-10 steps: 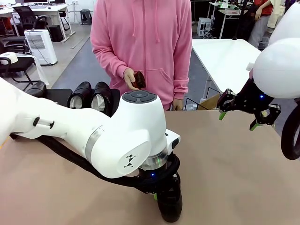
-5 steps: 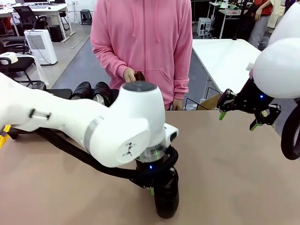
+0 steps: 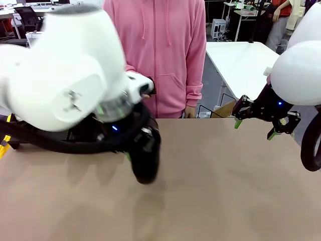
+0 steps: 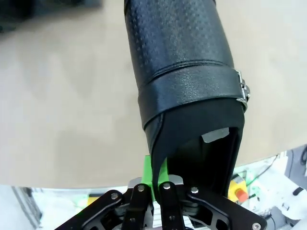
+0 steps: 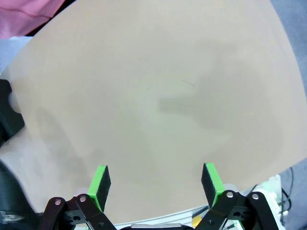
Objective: Organize the shoes by placing them on the stand.
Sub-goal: Place the Shoe from the middle of the table onto the Shoes Stand.
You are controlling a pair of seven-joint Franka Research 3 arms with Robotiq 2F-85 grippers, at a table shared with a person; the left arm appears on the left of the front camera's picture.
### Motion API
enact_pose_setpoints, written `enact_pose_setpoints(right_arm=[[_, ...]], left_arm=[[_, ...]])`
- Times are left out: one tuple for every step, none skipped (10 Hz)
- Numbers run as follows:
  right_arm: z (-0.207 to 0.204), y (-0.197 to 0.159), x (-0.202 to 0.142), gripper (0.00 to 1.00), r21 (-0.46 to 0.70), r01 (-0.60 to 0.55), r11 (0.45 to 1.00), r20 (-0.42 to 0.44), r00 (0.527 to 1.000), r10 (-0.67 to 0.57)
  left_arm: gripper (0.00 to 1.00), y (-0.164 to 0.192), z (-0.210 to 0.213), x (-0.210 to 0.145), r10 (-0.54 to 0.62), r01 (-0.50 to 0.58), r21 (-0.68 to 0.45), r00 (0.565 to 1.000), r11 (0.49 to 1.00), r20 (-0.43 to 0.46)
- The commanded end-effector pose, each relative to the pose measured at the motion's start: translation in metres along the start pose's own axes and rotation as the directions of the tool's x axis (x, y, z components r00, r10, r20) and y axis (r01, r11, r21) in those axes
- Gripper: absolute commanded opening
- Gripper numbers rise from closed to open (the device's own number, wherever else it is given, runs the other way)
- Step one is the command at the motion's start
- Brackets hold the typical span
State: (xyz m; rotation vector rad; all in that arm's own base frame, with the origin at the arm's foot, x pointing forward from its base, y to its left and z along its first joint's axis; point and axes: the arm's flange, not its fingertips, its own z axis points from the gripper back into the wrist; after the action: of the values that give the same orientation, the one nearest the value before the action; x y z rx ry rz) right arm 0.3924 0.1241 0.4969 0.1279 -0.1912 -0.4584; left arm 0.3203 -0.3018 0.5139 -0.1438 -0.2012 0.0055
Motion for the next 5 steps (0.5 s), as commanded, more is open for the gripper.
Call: enact_pose_setpoints(right_arm=[[0.001, -0.001, 0.001, 1.00, 0.013, -0.017, 1.000, 0.000, 1.000, 0.017], [0.001, -0.001, 0.001, 1.00, 0.013, -0.017, 1.000, 0.000, 1.000, 0.017], [0.001, -0.001, 0.001, 1.00, 0.013, -0.017, 1.000, 0.000, 1.000, 0.017], [0.001, -0.001, 0.001, 1.00, 0.013, -0.017, 1.000, 0.000, 1.000, 0.017], [0.001, -0.001, 0.001, 1.00, 0.013, -0.017, 1.000, 0.000, 1.000, 0.017]], left_arm=[[0.00, 0.037, 0.023, 0.012, -0.014, 0.009, 0.042, 0.993, 0.999, 0.114], [0.00, 0.055, 0.036, 0.017, -0.001, -0.007, 0.053, 0.990, 0.999, 0.142], [0.00, 0.070, 0.049, 0.021, 0.022, -0.026, 0.023, 0.987, 0.999, 0.161], [0.00, 0.082, 0.059, 0.026, 0.045, -0.043, -0.015, 0.983, 0.999, 0.176], [0.00, 0.095, 0.068, 0.029, 0.074, -0.070, -0.027, 0.979, 0.997, 0.188]])
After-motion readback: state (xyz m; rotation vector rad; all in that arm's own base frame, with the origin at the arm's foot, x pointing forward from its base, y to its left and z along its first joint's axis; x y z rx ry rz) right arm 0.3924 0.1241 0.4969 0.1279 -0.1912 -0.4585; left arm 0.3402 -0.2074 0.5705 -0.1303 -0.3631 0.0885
